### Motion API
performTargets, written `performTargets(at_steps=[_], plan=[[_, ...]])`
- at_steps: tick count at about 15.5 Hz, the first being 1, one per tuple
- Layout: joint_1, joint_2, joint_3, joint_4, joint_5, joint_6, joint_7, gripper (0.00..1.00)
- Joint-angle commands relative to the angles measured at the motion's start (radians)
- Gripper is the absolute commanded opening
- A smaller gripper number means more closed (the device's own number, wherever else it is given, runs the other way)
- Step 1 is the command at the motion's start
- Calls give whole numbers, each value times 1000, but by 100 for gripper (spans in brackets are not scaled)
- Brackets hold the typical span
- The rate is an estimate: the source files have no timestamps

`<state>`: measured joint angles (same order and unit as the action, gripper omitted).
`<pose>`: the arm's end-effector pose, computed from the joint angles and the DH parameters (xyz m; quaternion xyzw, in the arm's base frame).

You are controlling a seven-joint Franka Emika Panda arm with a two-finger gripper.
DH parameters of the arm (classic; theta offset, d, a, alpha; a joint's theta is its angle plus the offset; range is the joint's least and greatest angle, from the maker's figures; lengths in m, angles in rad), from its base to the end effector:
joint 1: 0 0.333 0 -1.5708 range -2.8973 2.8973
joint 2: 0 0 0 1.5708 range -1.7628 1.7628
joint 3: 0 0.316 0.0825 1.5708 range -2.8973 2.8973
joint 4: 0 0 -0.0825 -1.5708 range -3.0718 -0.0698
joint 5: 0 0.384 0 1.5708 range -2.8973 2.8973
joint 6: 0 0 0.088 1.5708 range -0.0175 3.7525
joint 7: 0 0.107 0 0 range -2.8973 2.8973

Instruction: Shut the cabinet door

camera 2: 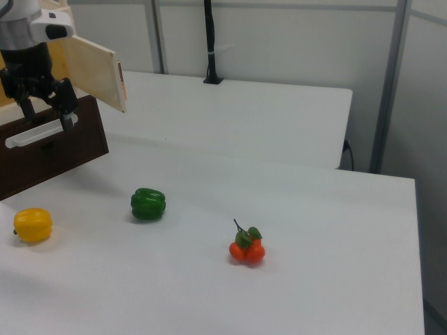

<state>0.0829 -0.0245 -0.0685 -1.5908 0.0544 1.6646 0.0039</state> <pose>0.5563 0.0129 0.6374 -0.9984 -0.0040 -0.0488 0.0285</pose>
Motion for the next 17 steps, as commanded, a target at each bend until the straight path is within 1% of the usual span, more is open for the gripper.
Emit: performTargets(at_steps=[1, 14, 16, 17], plan=[[15, -15, -17, -28, 1, 41, -7, 100], [15, -17, -21, -26, -7, 40, -15, 99], [14, -17, -21, -26, -7, 40, -48, 76], [14, -15, -21, -26, -4, 41, -62, 61]])
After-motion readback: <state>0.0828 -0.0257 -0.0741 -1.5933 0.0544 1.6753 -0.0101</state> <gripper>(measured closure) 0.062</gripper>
